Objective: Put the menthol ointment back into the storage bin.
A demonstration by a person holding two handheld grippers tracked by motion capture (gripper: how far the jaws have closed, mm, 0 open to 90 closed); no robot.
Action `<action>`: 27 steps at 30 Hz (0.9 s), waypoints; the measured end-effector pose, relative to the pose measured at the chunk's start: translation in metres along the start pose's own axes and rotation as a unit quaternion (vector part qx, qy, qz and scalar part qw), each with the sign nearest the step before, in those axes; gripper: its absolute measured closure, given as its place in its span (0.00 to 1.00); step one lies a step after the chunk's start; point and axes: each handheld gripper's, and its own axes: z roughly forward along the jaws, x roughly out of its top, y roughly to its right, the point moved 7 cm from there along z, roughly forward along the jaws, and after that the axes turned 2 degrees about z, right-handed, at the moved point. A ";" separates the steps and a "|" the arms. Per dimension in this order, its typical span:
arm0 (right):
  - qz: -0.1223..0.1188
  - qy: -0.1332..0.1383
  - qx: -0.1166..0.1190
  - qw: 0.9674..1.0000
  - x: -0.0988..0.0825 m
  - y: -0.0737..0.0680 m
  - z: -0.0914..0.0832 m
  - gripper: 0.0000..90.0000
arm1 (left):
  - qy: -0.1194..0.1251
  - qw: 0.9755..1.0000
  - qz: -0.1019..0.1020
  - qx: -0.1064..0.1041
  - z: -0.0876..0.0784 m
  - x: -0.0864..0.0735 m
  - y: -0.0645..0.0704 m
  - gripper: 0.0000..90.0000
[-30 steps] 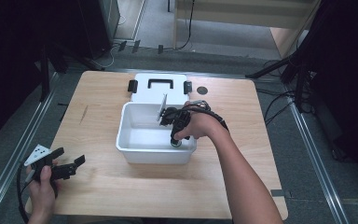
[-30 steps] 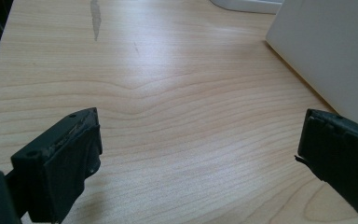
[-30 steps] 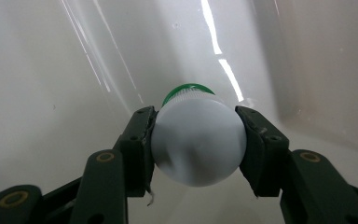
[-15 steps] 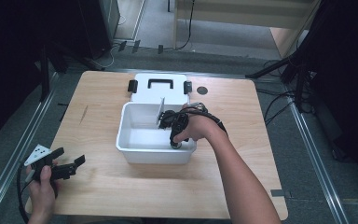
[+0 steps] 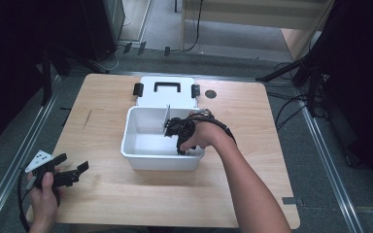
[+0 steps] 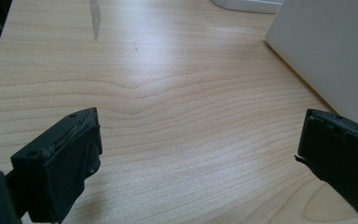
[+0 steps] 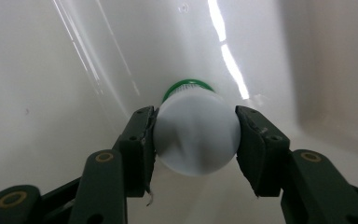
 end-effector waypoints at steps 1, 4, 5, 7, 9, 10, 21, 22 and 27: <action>0.000 0.002 0.000 1.000 0.000 0.000 0.000 0.57 | 0.000 1.000 0.000 0.000 0.000 0.000 0.000 0.00; 0.000 0.001 0.000 1.000 0.000 0.000 0.000 0.57 | 0.000 1.000 0.000 0.000 0.000 0.000 0.000 0.00; 0.002 0.000 -0.001 1.000 0.000 0.000 -0.001 0.57 | 0.000 1.000 0.000 0.000 0.000 0.000 0.000 0.00; 0.000 0.003 0.000 1.000 0.000 0.000 -0.001 0.56 | 0.000 1.000 0.000 0.000 0.000 0.000 0.000 0.00; 0.003 0.005 0.000 1.000 0.000 0.000 -0.003 0.56 | 0.000 1.000 0.000 0.000 0.000 0.000 0.000 0.00; 0.005 0.009 0.001 1.000 0.000 0.000 -0.005 0.56 | 0.000 1.000 0.000 0.000 0.000 0.000 0.000 0.00; 0.010 0.037 -0.007 0.999 0.001 0.001 -0.031 0.49 | 0.001 1.000 0.000 0.002 0.000 0.000 0.000 0.00; 0.011 0.039 -0.006 0.999 0.001 0.001 -0.033 0.49 | 0.001 1.000 0.004 0.002 0.000 0.000 0.000 0.00; 0.019 0.049 -0.010 0.999 -0.002 0.003 -0.049 0.46 | 0.001 1.000 0.003 0.002 0.000 0.000 0.000 0.00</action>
